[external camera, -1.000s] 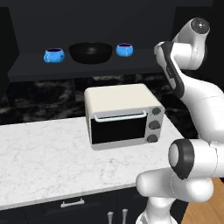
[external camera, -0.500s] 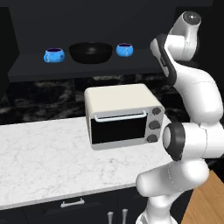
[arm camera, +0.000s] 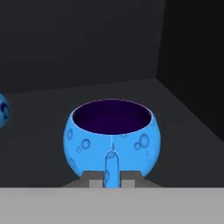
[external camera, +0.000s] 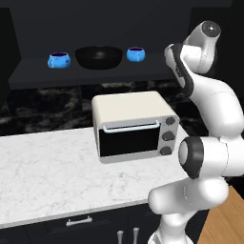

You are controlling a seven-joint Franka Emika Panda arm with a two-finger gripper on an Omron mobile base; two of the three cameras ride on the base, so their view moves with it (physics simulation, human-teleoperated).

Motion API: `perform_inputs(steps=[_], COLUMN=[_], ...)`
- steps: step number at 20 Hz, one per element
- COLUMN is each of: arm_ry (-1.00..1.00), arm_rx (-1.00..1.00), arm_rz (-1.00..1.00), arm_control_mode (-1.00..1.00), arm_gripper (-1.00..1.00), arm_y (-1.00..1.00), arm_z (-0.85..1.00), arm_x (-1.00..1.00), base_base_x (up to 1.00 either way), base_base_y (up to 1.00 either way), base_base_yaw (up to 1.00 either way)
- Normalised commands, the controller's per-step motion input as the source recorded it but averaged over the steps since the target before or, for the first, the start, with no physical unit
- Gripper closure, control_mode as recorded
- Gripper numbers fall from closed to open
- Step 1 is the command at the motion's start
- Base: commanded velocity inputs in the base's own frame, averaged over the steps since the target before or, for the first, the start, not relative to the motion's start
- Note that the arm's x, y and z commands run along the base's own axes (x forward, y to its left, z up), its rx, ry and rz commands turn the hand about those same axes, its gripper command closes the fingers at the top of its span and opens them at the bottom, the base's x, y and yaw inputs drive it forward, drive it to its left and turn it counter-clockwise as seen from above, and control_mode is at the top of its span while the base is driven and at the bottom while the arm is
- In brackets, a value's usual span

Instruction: Gather all objects into one cabinet and sort the glasses and bowls to opposite sides.

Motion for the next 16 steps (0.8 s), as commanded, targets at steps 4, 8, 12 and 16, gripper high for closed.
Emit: perform_inputs(steps=[4,8,12,16], arm_ry=[-0.05,0.00,0.00,0.00], arm_rx=[0.00,0.00,0.00,0.00], arm_rz=[0.00,0.00,0.00,0.00], arm_control_mode=[-1.00,-1.00,-1.00,-1.00], arm_gripper=[1.00,1.00,1.00,1.00], arm_y=[0.00,-0.14,-0.15,-0.09], arm_z=[-0.17,0.00,0.00,0.00], arm_x=[0.12,0.31,0.43,0.39], base_base_x=[0.00,0.00,0.00,0.00], base_base_y=[0.00,0.00,0.00,0.00], base_base_yaw=[0.00,0.00,0.00,0.00])
